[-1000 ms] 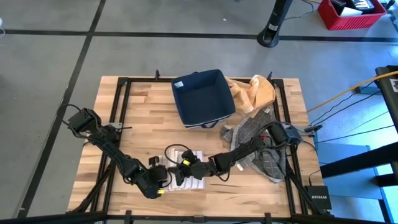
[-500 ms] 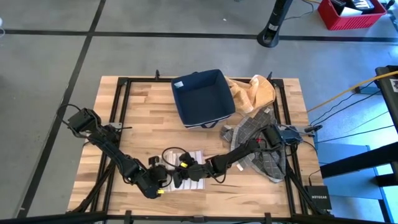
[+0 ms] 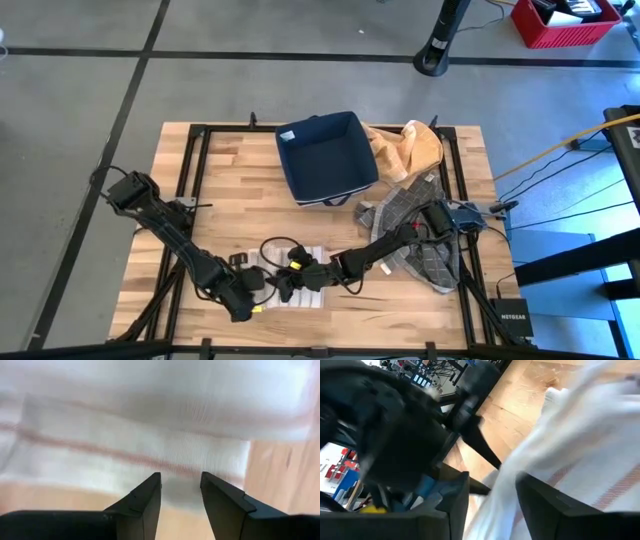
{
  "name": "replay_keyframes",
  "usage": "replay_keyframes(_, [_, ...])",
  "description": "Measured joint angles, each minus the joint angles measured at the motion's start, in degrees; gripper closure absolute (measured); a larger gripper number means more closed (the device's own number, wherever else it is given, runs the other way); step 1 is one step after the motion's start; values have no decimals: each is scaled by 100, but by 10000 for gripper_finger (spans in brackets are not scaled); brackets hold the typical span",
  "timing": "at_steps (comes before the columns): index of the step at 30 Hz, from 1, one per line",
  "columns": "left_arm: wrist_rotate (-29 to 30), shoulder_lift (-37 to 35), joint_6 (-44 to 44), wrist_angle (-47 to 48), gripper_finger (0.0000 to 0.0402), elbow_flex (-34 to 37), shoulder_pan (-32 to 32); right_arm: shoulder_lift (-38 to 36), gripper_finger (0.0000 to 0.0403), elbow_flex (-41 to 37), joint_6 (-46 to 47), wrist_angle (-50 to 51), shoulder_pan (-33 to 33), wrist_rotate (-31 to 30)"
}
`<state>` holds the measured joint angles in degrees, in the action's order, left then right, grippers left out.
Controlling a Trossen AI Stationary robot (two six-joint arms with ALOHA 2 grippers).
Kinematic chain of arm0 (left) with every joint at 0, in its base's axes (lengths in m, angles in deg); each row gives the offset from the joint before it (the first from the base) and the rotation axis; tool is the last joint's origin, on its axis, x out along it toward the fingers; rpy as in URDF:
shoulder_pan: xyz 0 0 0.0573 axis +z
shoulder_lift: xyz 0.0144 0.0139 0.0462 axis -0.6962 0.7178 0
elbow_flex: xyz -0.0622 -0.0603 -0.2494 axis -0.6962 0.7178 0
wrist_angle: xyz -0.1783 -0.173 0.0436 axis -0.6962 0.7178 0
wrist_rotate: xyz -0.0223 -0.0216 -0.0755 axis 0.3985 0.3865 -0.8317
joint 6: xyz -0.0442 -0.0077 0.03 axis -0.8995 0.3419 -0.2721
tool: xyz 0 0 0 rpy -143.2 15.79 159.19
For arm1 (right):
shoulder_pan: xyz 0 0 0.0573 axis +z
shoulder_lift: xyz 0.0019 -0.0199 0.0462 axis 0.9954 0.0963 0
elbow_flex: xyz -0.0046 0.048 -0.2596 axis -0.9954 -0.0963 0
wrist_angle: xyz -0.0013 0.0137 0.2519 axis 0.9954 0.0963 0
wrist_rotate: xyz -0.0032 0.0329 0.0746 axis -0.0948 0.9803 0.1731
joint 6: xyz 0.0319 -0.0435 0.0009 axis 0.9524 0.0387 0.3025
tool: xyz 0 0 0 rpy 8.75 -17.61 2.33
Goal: Fold towel
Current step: Fold the white towel
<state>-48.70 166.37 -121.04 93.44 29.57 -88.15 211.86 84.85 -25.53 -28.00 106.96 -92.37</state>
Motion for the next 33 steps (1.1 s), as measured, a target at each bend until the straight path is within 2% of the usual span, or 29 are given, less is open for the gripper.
replay_keyframes(3, [44,-239,-110,467,270,-243,-65,0,231,-2,-4,-36,0,38])
replay_keyframes(10, [323,-697,-208,390,270,-382,-185,-17,230,-4,-617,-150,-2,255])
replay_keyframes(13, [963,-702,57,106,270,-353,-265,-212,230,-11,-1357,51,-2,603])
replay_keyframes(15, [1567,-641,259,-346,270,-252,-300,-450,230,-11,-1858,481,0,852])
replay_keyframes(17, [1890,-508,495,-849,270,-95,-285,-681,230,1,-2515,1098,56,1013])
replay_keyframes(19, [1883,-347,591,-1263,270,94,-227,-758,230,9,-3238,1687,163,994])
replay_keyframes(21, [1693,-174,521,-1331,270,222,-199,-727,230,-6,-3692,2293,311,710])
replay_keyframes(24, [1182,49,156,-930,270,322,-202,-591,230,-11,-3797,3036,478,210])
replay_keyframes(27, [775,87,-375,-448,270,362,-246,-566,230,-11,-3850,3708,505,32])
replay_keyframes(33, [750,63,-859,-224,270,383,-451,-566,230,-4,-3944,4105,525,-203])
